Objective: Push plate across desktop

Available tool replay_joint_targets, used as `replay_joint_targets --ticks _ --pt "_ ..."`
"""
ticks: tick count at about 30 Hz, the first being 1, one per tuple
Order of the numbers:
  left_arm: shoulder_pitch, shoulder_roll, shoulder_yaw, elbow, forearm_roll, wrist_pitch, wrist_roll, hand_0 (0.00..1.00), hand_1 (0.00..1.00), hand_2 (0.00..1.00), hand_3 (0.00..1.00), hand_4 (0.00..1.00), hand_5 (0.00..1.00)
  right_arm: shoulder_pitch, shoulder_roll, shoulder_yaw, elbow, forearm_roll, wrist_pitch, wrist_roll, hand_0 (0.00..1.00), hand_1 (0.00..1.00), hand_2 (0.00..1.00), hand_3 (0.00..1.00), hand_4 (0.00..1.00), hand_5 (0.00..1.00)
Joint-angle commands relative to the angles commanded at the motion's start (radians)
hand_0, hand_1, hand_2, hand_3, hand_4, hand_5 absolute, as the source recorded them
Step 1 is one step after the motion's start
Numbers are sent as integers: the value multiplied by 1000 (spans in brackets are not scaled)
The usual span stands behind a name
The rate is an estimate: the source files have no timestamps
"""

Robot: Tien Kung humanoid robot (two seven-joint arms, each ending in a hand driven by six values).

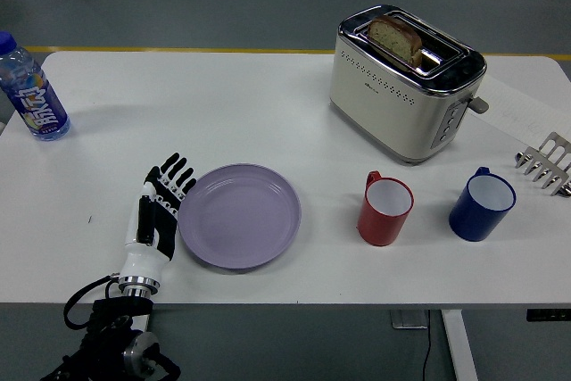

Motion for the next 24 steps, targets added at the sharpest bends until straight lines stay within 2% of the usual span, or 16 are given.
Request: replay_joint_targets --ticks 24 --pt "2 4 112 -43 -44 -4 -2 821 851 878 818 491 998 -10 0 -6 3 6 -4 -4 647 618 691 780 518 564"
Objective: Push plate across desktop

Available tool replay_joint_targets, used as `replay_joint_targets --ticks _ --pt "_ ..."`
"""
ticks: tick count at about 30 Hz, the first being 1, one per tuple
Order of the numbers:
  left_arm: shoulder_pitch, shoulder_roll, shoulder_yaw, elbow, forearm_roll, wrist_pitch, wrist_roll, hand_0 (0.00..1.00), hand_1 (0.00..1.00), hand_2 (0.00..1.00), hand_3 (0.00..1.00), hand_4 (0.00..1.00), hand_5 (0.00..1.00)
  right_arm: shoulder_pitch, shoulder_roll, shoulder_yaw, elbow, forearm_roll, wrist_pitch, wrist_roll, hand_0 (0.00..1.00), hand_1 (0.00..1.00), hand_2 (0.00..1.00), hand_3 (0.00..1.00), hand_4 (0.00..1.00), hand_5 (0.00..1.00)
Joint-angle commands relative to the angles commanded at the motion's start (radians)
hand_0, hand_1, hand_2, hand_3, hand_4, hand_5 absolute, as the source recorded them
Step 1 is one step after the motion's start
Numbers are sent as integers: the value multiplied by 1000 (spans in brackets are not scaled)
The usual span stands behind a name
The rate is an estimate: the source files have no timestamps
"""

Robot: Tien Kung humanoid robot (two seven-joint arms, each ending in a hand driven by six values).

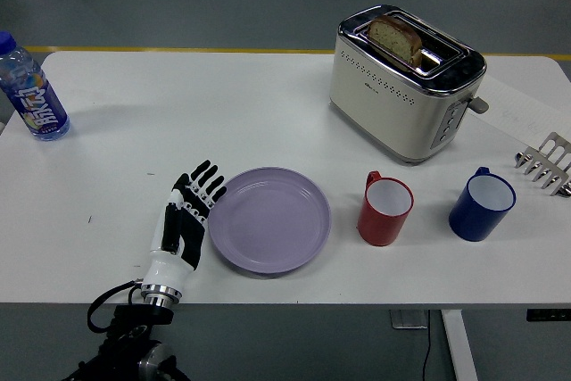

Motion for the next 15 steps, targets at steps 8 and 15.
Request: replay_joint_targets --ticks 8,15 --pt "2 2 11 -14 -10 -1 0 821 850 878 818 491 998 -3 -1 -5 0 5 1 1 646 618 691 780 518 564" --pt "3 3 23 -23 -18 -4 2 819 850 878 817 490 998 -3 -2 -10 -2 9 2 4 647 618 691 779 519 563"
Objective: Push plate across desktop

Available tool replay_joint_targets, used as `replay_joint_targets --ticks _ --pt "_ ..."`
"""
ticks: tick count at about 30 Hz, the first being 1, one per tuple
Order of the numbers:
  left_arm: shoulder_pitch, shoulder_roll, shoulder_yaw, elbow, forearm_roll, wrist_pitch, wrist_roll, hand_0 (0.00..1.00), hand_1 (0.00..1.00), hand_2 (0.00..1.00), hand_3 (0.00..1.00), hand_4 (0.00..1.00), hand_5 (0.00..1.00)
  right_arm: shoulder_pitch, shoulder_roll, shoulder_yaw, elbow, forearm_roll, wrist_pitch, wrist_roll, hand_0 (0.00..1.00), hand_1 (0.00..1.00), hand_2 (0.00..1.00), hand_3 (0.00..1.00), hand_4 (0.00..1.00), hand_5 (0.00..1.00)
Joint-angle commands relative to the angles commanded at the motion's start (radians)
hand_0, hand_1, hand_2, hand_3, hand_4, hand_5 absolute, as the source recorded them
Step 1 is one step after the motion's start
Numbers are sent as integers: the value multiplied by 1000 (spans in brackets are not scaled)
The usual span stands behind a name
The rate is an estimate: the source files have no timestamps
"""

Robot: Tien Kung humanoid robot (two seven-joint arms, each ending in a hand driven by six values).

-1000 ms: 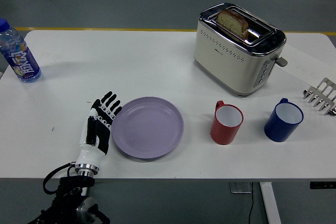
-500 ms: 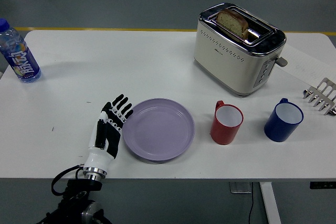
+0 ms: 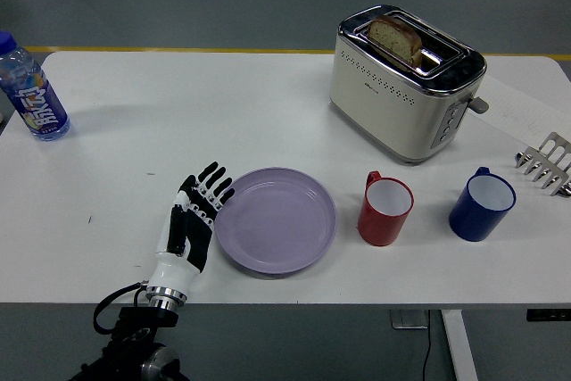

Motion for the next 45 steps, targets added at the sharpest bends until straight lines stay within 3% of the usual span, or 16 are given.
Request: replay_joint_targets --ticks 11,19,20,24,29,35,40,45 --pt "-2 -1 -5 -18 -1 2 -1 820 849 878 816 489 998 5 -1 -3 -2 4 0 6 647 618 688 779 520 564" --pt "-7 12 -120 -52 79 27 42 811 844 874 812 489 998 6 -2 -2 -2 4 -1 8 646 618 686 778 520 564" --pt "-11 23 -145 -51 91 23 57 770 806 830 780 493 998 6 -3 -2 -2 4 -1 8 646 618 686 779 520 565" --pt "-21 57 -223 -49 116 6 99 770 806 830 780 493 998 7 -3 -3 -2 5 -1 7 646 618 686 779 520 565" --pt "-34 118 -344 -47 168 -47 203 745 771 797 739 499 998 8 -4 -4 -2 7 -2 7 646 617 686 779 522 565" --pt "-38 207 -479 -44 241 -177 402 732 760 760 715 510 998 9 -4 -6 -2 12 -5 6 646 617 685 778 521 564" --pt "-38 238 -554 -21 213 -232 487 730 758 752 713 514 998 8 -2 -7 0 10 -8 1 646 617 685 779 520 564" --pt "-40 255 -623 7 181 -263 522 729 758 752 714 519 998 5 1 -7 2 13 -13 -4 646 617 685 779 520 564"
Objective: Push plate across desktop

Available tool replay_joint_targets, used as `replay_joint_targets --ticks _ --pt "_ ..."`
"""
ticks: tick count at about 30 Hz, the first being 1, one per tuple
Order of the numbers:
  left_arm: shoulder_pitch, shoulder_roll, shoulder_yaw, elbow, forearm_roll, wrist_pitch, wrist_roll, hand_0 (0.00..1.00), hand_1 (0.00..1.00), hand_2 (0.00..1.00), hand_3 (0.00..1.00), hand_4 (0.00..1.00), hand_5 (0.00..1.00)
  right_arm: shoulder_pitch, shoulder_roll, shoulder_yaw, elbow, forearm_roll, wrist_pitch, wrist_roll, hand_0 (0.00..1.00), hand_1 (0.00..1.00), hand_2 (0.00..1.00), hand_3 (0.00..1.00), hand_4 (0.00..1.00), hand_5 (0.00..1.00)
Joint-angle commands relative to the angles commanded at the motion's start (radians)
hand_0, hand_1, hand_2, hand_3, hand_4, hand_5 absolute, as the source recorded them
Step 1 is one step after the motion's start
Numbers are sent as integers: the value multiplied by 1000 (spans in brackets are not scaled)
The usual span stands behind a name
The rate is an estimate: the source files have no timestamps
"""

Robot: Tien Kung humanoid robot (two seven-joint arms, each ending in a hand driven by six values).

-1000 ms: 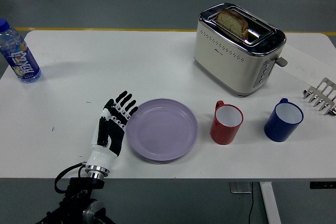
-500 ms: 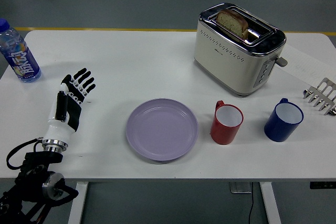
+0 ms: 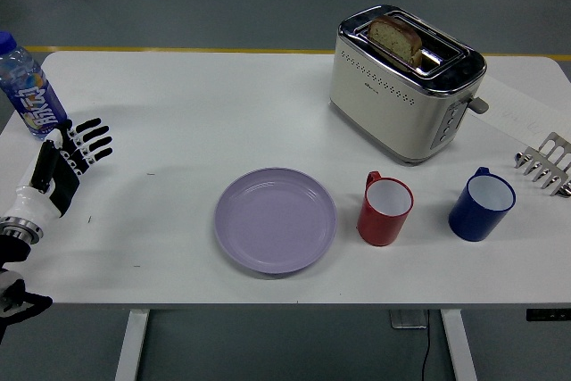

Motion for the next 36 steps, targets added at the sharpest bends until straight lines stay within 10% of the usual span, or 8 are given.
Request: replay_joint_targets --ticks 12,36 --pt "-1 15 -115 46 -18 -2 0 727 758 746 714 541 998 -6 0 -2 1 3 -2 -2 647 618 686 779 519 565" --pt "4 15 -128 79 -15 6 5 728 756 742 710 565 998 -4 1 15 1 -16 -3 -5 646 617 684 778 517 563"
